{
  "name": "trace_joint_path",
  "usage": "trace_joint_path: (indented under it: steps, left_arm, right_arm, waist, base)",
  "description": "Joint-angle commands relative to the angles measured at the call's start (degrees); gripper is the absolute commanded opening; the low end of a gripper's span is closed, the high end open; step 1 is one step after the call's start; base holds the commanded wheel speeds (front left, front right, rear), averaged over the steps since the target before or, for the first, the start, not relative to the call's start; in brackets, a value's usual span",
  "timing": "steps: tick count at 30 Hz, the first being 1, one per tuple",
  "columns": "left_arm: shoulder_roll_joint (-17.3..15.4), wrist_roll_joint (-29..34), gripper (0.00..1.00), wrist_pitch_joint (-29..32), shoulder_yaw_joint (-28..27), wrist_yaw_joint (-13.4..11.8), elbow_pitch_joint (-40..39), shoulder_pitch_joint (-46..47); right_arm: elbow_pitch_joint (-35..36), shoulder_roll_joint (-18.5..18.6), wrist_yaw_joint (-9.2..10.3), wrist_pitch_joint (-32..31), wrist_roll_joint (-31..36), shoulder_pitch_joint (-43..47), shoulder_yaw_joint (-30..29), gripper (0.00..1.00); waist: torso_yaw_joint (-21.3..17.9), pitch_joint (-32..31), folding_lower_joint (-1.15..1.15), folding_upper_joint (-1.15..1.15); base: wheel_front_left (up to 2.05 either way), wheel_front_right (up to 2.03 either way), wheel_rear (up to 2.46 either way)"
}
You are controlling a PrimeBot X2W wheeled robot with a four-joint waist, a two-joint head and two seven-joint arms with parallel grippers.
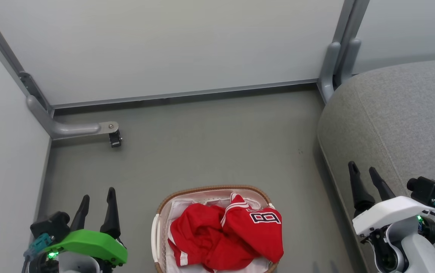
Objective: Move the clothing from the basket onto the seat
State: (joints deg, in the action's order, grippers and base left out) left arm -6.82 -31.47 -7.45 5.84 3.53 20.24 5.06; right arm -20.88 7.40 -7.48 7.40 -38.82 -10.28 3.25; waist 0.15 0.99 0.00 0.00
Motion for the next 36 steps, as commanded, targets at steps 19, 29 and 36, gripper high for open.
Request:
trace_joint_path:
  steps: [19,29,36]
  left_arm:
    - [-0.38,10.90,1.00,-3.17,1.75,-2.48,-0.07,-2.04]
    - [0.70,15.45,1.00,-4.45,0.87,-3.12,0.07,-2.72]
    - [1.50,18.50,1.00,-5.25,0.25,-2.92,-0.87,-3.11]
  right_arm:
    - [-2.36,0.53,-0.02,3.20,13.39,-0.10,1.85,1.00]
    - [-2.73,-0.08,-0.01,4.46,18.21,0.11,2.30,1.00]
    - [-3.21,-0.34,-0.01,5.33,21.41,0.46,2.14,1.00]
  waist:
    - [0.39,-0.43,0.00,0.00]
    - [0.33,-0.16,0.00,0.00]
    - [0.23,0.15,0.00,0.00]
  base:
    - [0.00,0.00,0.00]
    - [0.00,0.00,0.00]
    - [0.00,0.00,0.00]
